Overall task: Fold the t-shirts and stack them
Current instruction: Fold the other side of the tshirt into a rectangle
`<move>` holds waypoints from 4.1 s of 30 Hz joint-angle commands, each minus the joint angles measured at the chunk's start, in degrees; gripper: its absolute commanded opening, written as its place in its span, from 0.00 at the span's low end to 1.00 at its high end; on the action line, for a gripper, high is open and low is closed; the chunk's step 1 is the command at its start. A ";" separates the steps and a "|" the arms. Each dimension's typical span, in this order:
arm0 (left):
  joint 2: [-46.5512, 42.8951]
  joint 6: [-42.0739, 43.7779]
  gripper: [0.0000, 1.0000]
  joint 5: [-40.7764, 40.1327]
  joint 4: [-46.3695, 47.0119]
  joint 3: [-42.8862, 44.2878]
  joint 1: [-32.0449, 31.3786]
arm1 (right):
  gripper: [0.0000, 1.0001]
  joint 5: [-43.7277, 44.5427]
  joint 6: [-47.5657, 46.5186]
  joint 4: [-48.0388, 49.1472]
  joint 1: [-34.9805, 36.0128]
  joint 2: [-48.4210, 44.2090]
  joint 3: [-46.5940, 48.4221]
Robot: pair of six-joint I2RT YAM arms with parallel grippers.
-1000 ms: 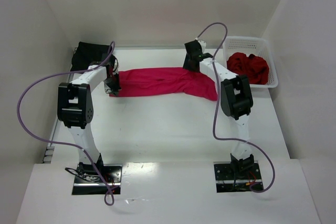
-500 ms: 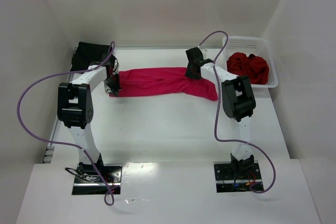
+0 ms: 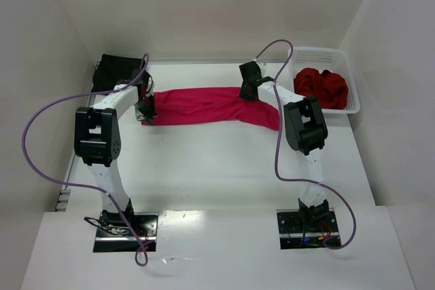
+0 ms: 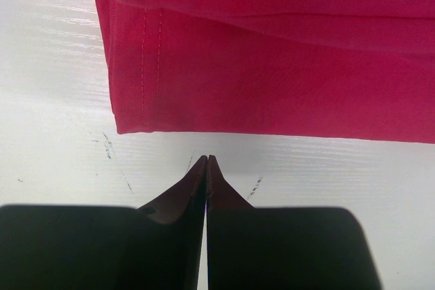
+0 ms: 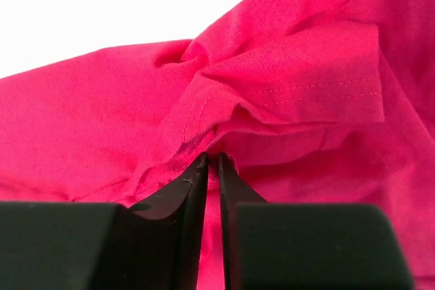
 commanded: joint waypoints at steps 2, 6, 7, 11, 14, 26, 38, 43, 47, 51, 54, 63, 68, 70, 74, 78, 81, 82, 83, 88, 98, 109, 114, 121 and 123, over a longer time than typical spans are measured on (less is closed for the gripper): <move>1.11 1.44 0.05 0.95 -0.24 -0.10 0.06 | 0.07 1.74 -1.10 3.09 -0.21 2.19 4.03; 1.11 1.44 0.05 0.95 -0.24 -0.10 0.06 | 0.01 1.74 -2.15 3.09 -0.21 3.25 6.75; 1.11 1.44 0.05 0.95 -0.24 -0.10 0.06 | 0.01 1.74 -2.16 3.09 -0.21 3.77 7.45; 1.11 1.44 0.05 0.95 -0.24 -0.10 0.06 | 0.01 1.74 -3.30 3.27 -0.21 5.35 11.14; 1.11 1.44 0.05 0.95 -0.24 -0.10 0.06 | 0.01 1.74 -3.83 2.56 -0.21 6.06 14.84; 1.11 1.97 0.05 0.95 -0.24 -0.62 0.06 | 0.58 -4.50 -5.06 3.18 -0.21 8.09 18.98; -2.67 -1.11 0.07 -4.59 -0.24 -0.10 1.99 | 1.00 2.79 -4.63 -2.70 -0.73 -15.81 -3.60; -2.14 -2.33 0.09 -6.34 -0.24 -0.10 2.53 | 1.00 3.32 0.20 -8.94 -0.73 -22.06 -10.46; -2.14 -2.95 0.21 -8.27 -0.24 0.42 2.53 | 1.00 5.16 0.74 -9.47 -0.73 -25.14 -16.35; -2.14 -1.55 0.49 -5.48 1.33 0.96 3.05 | 1.00 4.74 0.74 -12.72 -2.48 -23.39 -16.36; -2.14 -1.02 0.61 4.08 4.41 0.96 5.24 | 1.00 -0.89 0.74 -12.03 -5.91 -22.68 -17.93; -1.61 0.29 0.71 18.27 9.43 -0.19 8.77 | 1.00 -0.46 1.27 -12.72 -8.82 -21.02 -20.84; -0.38 0.30 0.73 17.74 9.43 0.87 9.29 | 1.00 -2.75 2.59 -11.94 -8.82 -20.40 -23.65; 0.14 0.30 0.73 17.74 9.43 1.39 9.91 | 1.00 -2.75 2.59 -11.24 -8.82 -20.92 -24.70; 1.19 0.83 0.73 15.02 9.43 1.92 9.91 | 0.93 -2.75 2.59 -10.19 -8.82 -20.92 -26.02; 1.73 0.83 0.60 12.39 9.43 2.45 9.13 | 0.76 -4.41 2.59 -8.08 -8.82 -20.92 -27.25; 2.25 1.53 0.59 4.84 8.11 2.45 6.49 | 0.71 -4.42 2.59 -8.07 -8.82 -19.61 -26.73; 2.25 1.53 0.59 3.25 7.41 2.45 5.96 | 0.69 -3.63 2.59 -7.55 -8.12 -19.00 -26.73; 2.25 1.53 0.56 2.45 7.40 2.45 5.95 | 0.66 -3.02 2.07 -7.54 -8.12 -18.99 -26.21; 3.30 0.47 0.26 -3.59 6.18 2.45 5.95 | 0.35 -1.69 2.06 -6.93 -7.59 -16.62 -24.88; 2.79 0.47 0.06 -15.75 5.12 -0.45 6.48 | 0.25 4.54 0.92 -8.69 -7.59 -17.23 -24.88; 1.38 1.09 0.23 -12.24 4.42 -0.45 7.01 | 0.53 2.71 -0.22 -9.30 -7.59 -20.47 -24.27; -3.71 1.09 0.52 -10.04 1.35 2.96 7.01 | 0.86 -0.72 -1.27 -9.30 -7.59 -25.49 -20.67; -7.67 1.62 0.75 -8.89 -2.97 11.23 7.01 | 0.95 -4.68 -1.80 -9.30 -7.59 -28.48 -12.15; -7.68 2.14 0.76 -5.31 -2.97 12.65 7.01 | 0.87 -6.16 -1.80 -7.73 -7.59 -27.87 -11.61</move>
